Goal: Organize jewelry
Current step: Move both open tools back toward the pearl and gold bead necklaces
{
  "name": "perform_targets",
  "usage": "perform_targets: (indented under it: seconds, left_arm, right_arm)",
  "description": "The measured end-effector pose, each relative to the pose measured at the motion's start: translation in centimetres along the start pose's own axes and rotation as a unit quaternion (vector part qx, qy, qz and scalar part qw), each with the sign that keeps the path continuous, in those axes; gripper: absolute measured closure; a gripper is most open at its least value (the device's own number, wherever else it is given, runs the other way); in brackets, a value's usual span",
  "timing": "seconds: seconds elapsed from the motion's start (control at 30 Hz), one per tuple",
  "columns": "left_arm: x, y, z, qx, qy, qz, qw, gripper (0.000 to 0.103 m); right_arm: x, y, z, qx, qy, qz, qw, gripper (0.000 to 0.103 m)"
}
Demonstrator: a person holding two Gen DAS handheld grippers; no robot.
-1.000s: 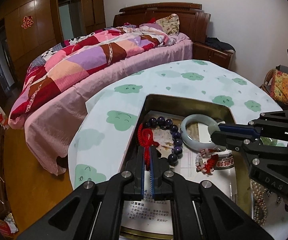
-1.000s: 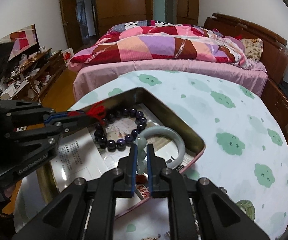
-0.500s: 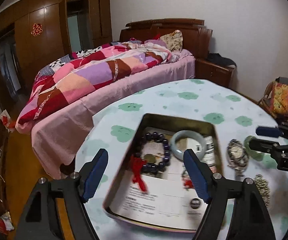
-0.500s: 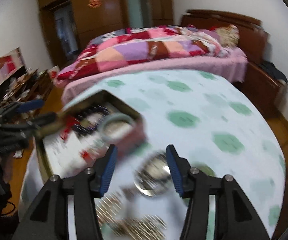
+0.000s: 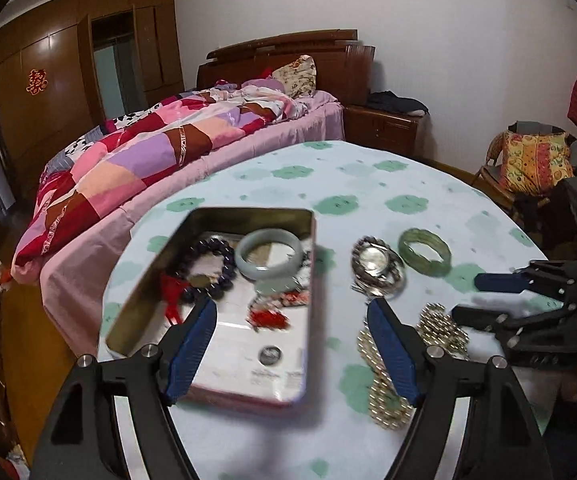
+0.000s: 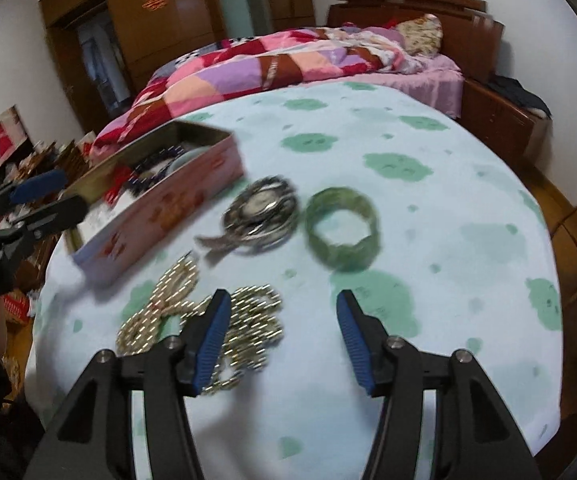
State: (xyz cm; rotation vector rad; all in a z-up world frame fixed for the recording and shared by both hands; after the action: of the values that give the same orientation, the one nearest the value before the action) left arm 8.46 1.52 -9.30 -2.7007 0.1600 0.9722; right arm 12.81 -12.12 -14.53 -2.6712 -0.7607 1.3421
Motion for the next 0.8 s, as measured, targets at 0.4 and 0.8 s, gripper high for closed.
perform_targets:
  seconds: [0.4,0.8]
  left_arm:
    - [0.2,3.7,1.4,0.003,-0.014,0.035,0.9993,0.025]
    - [1.1,7.0,2.1,0.04,-0.029,0.066,0.9966,0.047]
  right_arm:
    - [1.8,-0.1,2.6,-0.051,-0.027,0.016,0.998,0.078]
    - [0.9,0.4,3.5,-0.047,-0.012,0.013,0.999,0.062]
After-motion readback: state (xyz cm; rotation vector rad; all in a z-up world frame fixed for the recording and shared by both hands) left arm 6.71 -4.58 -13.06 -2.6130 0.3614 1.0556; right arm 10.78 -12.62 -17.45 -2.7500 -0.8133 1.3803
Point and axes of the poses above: each gripper's, at about its wrist camera, not at the fingertips, and x roughly the way its jaws point, y to its right, z to its underside, the point moved 8 cm from there along x, roughly the way its jaws point, and after that the axes turned 12 degrees about x, right-handed, at the moved point
